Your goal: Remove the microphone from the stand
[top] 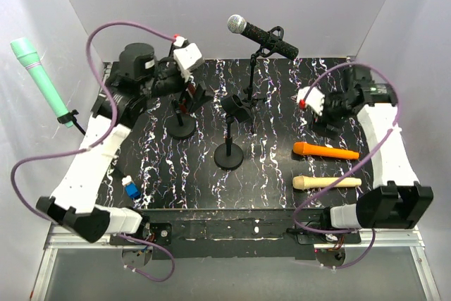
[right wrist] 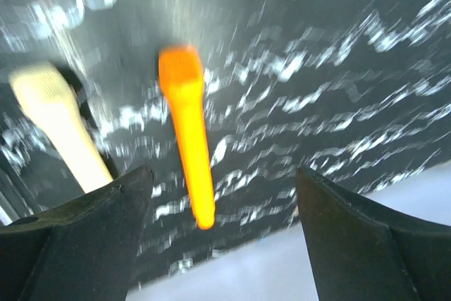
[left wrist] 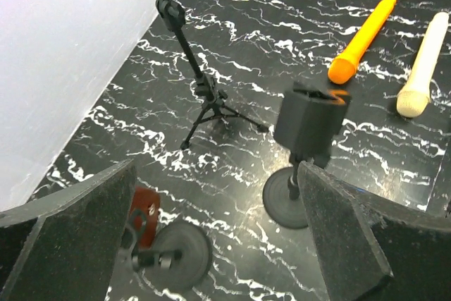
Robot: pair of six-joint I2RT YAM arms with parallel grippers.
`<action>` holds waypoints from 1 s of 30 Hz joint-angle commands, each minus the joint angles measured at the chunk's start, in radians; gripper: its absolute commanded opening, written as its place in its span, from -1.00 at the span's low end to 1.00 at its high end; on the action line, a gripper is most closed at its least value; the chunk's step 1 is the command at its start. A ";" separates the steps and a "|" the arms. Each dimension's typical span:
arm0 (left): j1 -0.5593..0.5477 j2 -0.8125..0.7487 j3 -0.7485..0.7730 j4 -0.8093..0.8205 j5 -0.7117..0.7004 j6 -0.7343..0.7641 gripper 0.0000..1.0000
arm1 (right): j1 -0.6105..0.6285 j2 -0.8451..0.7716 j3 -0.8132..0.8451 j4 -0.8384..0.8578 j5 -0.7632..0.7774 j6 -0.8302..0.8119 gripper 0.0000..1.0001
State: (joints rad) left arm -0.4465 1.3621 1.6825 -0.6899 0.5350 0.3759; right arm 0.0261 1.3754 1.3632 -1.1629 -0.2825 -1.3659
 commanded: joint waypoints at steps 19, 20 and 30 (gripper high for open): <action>0.023 -0.172 -0.421 0.194 0.097 -0.026 0.91 | 0.483 0.111 0.465 0.296 -0.482 0.715 0.68; 0.023 -0.182 -0.449 0.235 0.077 -0.054 0.90 | 0.485 0.119 0.462 0.314 -0.481 0.732 0.68; 0.014 -0.198 -0.622 0.383 0.095 -0.100 0.83 | 0.525 0.215 0.488 0.298 -0.540 0.777 0.65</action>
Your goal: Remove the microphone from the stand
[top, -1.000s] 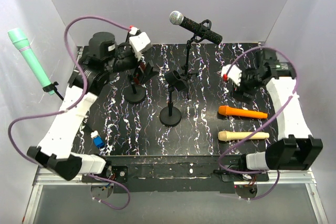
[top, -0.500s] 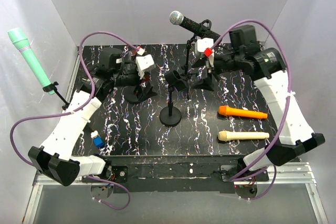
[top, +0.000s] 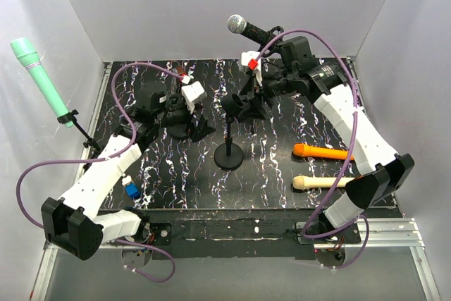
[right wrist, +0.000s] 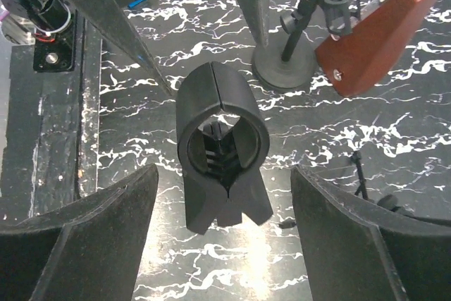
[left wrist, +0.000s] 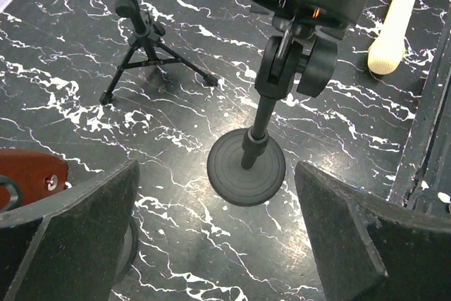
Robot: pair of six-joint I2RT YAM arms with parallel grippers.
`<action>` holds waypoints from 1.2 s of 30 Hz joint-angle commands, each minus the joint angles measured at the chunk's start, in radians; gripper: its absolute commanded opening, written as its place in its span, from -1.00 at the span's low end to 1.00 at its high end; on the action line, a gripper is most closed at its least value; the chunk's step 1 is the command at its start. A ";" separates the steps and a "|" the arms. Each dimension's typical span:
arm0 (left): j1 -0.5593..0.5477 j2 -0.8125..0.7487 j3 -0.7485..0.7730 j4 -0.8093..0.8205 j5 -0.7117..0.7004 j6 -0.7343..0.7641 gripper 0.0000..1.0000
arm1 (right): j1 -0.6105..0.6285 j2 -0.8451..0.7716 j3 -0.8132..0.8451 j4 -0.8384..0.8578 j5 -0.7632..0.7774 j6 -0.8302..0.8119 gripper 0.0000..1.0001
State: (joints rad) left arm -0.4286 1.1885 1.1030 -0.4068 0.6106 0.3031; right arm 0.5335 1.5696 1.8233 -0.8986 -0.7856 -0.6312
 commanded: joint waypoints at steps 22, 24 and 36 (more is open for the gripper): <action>-0.059 0.209 -0.341 0.677 0.276 -0.128 0.61 | 0.045 0.087 0.073 -0.129 -0.043 0.073 0.47; -0.065 0.239 -0.357 0.724 0.264 -0.133 0.53 | 0.051 0.104 0.090 -0.132 -0.043 0.083 0.47; -0.065 0.352 -0.364 0.859 0.218 -0.153 -0.05 | 0.086 0.132 0.093 -0.108 -0.007 0.133 0.17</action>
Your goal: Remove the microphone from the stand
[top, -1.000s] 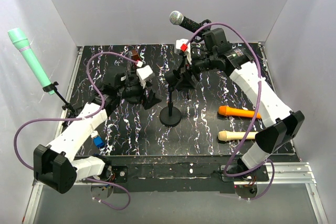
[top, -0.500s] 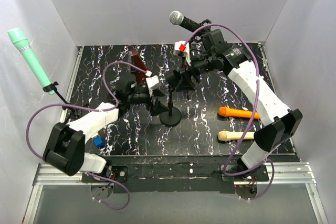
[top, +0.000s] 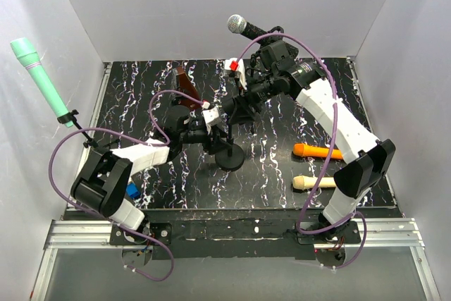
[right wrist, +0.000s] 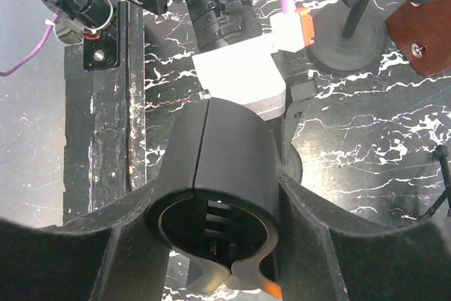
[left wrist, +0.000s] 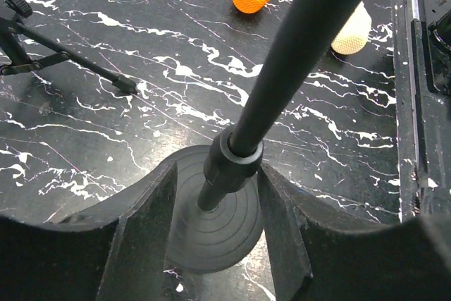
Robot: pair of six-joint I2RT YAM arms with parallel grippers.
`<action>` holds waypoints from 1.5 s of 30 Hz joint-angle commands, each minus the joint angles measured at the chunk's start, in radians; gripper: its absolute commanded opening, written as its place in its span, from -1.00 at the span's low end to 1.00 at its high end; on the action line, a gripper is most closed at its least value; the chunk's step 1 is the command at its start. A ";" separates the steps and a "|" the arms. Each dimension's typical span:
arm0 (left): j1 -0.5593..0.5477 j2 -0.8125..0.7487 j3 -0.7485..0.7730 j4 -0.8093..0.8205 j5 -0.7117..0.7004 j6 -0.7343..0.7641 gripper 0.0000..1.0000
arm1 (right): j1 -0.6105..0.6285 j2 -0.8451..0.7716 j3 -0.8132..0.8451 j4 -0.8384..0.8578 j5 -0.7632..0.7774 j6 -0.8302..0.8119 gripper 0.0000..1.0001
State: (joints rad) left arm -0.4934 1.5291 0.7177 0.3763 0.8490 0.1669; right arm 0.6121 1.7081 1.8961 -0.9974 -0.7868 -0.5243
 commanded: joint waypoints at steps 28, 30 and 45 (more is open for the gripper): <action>-0.103 -0.239 0.154 -0.355 -0.601 0.149 -1.00 | -0.083 -0.065 -0.055 -0.007 0.126 0.404 -0.97; -0.141 -0.247 0.152 -0.364 -0.714 0.196 -1.00 | -0.110 -0.059 -0.054 -0.020 0.123 0.463 -0.97; -0.102 -0.152 0.362 -0.802 -0.321 0.244 0.57 | -0.203 -0.099 -0.235 0.020 -0.005 0.284 -0.97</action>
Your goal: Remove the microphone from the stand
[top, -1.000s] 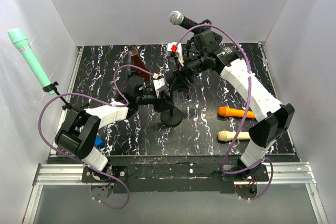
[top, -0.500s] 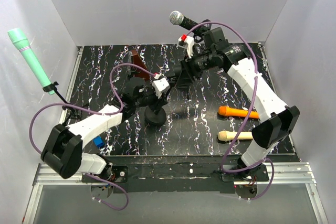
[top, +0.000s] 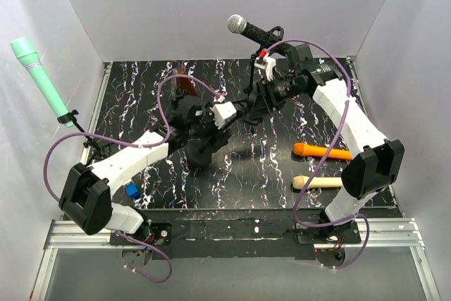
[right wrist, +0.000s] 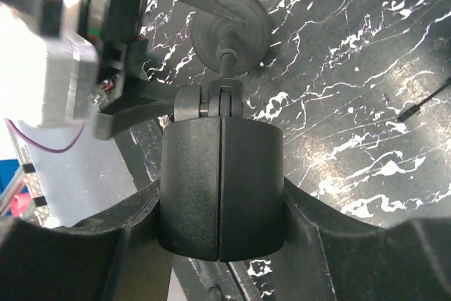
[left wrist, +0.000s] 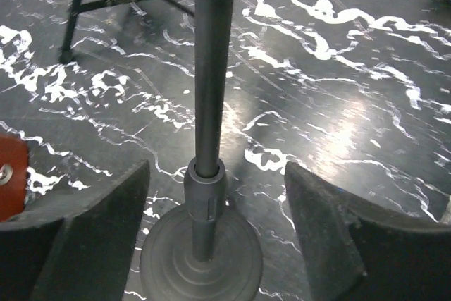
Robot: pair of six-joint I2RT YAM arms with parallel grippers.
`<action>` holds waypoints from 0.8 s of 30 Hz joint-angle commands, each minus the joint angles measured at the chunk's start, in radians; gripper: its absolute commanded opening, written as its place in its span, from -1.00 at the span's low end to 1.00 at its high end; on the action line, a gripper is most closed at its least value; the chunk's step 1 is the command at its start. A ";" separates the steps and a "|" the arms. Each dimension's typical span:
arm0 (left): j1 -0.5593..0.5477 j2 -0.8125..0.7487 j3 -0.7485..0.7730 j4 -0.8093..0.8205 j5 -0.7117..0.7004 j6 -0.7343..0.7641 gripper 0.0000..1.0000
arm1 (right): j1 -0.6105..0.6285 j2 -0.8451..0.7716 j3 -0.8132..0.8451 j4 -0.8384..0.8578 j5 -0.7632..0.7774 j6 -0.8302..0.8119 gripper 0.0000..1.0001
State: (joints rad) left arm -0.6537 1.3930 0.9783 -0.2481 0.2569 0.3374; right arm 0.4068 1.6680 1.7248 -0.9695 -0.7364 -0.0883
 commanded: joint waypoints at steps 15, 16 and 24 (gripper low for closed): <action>0.206 0.278 0.252 -0.505 0.785 0.417 0.08 | 0.033 -0.264 -0.354 0.172 -0.037 -0.693 -0.97; 0.206 0.275 0.258 -0.526 0.788 0.429 0.09 | 0.033 -0.264 -0.349 0.173 -0.035 -0.680 -0.97; 0.227 0.216 0.391 -0.775 0.687 0.623 0.43 | 0.036 -0.275 -0.363 0.189 0.000 -0.636 -0.97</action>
State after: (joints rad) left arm -0.4282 1.7081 1.2915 -0.8127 0.9215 0.8402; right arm 0.4538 1.3960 1.3602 -0.8631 -0.8398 -0.7242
